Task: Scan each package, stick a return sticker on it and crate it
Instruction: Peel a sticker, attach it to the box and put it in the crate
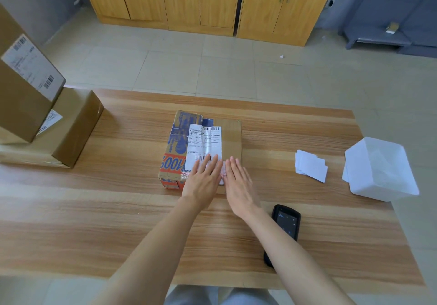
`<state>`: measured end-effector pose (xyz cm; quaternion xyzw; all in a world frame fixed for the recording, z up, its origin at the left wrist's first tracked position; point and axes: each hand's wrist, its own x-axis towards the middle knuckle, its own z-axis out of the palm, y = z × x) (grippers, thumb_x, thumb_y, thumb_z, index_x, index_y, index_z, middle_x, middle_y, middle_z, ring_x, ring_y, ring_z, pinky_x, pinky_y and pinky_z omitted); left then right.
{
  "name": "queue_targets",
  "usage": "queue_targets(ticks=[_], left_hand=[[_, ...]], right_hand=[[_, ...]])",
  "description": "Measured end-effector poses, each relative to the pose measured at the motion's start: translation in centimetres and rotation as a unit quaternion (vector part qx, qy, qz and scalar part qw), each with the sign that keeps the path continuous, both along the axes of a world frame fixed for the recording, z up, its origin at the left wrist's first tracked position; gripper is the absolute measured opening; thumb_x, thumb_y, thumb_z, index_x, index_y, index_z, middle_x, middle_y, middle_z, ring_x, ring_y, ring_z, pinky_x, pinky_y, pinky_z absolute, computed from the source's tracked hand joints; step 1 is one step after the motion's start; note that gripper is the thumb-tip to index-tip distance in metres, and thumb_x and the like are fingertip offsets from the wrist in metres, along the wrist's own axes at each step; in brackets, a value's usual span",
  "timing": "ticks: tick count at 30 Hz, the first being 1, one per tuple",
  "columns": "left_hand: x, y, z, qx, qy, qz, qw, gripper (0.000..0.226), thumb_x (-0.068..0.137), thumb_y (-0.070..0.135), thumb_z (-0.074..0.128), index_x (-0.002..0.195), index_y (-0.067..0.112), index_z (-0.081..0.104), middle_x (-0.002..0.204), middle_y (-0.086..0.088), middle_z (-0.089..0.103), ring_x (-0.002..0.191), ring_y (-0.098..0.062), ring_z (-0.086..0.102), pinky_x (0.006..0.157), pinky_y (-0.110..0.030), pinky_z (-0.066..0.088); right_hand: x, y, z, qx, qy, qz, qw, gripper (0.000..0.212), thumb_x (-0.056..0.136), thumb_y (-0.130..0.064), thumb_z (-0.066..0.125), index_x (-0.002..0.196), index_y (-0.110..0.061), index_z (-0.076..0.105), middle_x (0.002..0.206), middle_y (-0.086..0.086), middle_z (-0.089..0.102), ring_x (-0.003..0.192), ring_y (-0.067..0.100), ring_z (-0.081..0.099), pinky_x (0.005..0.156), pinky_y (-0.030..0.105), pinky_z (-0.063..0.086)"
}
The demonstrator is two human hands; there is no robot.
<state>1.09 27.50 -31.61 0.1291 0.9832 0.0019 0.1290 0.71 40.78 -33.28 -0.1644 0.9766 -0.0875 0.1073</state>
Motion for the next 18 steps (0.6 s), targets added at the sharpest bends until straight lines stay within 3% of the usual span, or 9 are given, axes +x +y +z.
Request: queue_targets(ticks=[3, 5, 8, 11, 13, 15, 18], left_hand=[[0.0, -0.4, -0.8, 0.005, 0.008, 0.004, 1.000, 0.054, 0.102, 0.033, 0.000, 0.152, 0.014, -0.005, 0.160, -0.005, -0.008, 0.147, -0.025, -0.010, 0.119, -0.040, -0.003], [0.0, -0.7, -0.8, 0.017, 0.023, 0.002, 1.000, 0.070, 0.089, 0.038, -0.017, 0.152, 0.014, 0.001, 0.160, -0.006, -0.002, 0.147, -0.026, -0.006, 0.118, -0.040, -0.002], [0.1, -1.2, -0.6, 0.013, 0.011, 0.006, 1.000, 0.084, 0.078, 0.039, -0.024, 0.153, 0.015, 0.005, 0.160, -0.007, 0.002, 0.147, -0.028, -0.003, 0.118, -0.042, -0.001], [0.0, -1.8, -0.5, -0.007, 0.004, 0.011, 1.000, 0.072, 0.089, 0.037, -0.010, 0.151, 0.014, 0.018, 0.158, -0.010, 0.013, 0.146, -0.030, 0.010, 0.118, -0.045, 0.009], [-0.1, -2.1, -0.8, -0.018, 0.036, 0.016, 0.999, 0.062, 0.094, 0.034, 0.010, 0.140, 0.013, 0.046, 0.145, -0.012, 0.044, 0.136, -0.032, 0.038, 0.109, -0.047, 0.033], [-0.1, -2.2, -1.0, -0.014, 0.039, 0.017, 0.999, 0.057, 0.093, 0.032, 0.019, 0.130, 0.013, 0.057, 0.133, -0.012, 0.057, 0.128, -0.032, 0.049, 0.101, -0.047, 0.042], [-0.1, -2.1, -0.9, -0.007, 0.030, 0.006, 1.000, 0.076, 0.087, 0.038, -0.010, 0.149, 0.015, 0.028, 0.155, -0.012, 0.025, 0.145, -0.031, 0.017, 0.116, -0.046, 0.015]], right_hand=[[0.0, 0.4, 0.3, -0.001, -0.016, -0.016, 1.000, 0.052, 0.105, -0.028, 0.009, 0.151, -0.007, -0.004, 0.160, 0.005, -0.008, 0.147, 0.018, -0.011, 0.115, 0.026, -0.010], [0.1, 0.8, 0.3, -0.005, -0.020, -0.024, 1.000, 0.052, 0.106, -0.027, 0.012, 0.151, -0.007, -0.005, 0.160, 0.005, -0.009, 0.147, 0.017, -0.011, 0.116, 0.026, -0.009], [0.2, 1.6, 0.2, -0.002, -0.013, -0.030, 0.999, 0.060, 0.100, -0.037, -0.002, 0.151, -0.007, -0.003, 0.160, 0.004, -0.007, 0.147, 0.018, -0.010, 0.116, 0.026, -0.008], [0.2, 2.3, 0.2, -0.003, -0.018, -0.045, 0.999, 0.056, 0.103, -0.034, 0.003, 0.151, -0.006, -0.003, 0.160, 0.005, -0.007, 0.147, 0.018, -0.010, 0.115, 0.026, -0.009], [0.1, 2.5, 0.4, -0.009, -0.021, -0.053, 0.998, 0.053, 0.105, -0.027, 0.011, 0.151, -0.006, -0.004, 0.160, 0.005, -0.008, 0.147, 0.017, -0.012, 0.115, 0.025, -0.010], [0.1, 2.6, 0.6, -0.013, -0.021, -0.056, 0.998, 0.052, 0.105, -0.027, 0.012, 0.151, -0.007, -0.004, 0.160, 0.005, -0.009, 0.147, 0.017, -0.012, 0.115, 0.026, -0.011], [-0.1, 2.6, 0.7, -0.016, -0.022, -0.055, 0.998, 0.052, 0.105, -0.027, 0.012, 0.152, -0.008, -0.003, 0.160, 0.004, -0.008, 0.147, 0.017, -0.012, 0.117, 0.027, -0.007]])
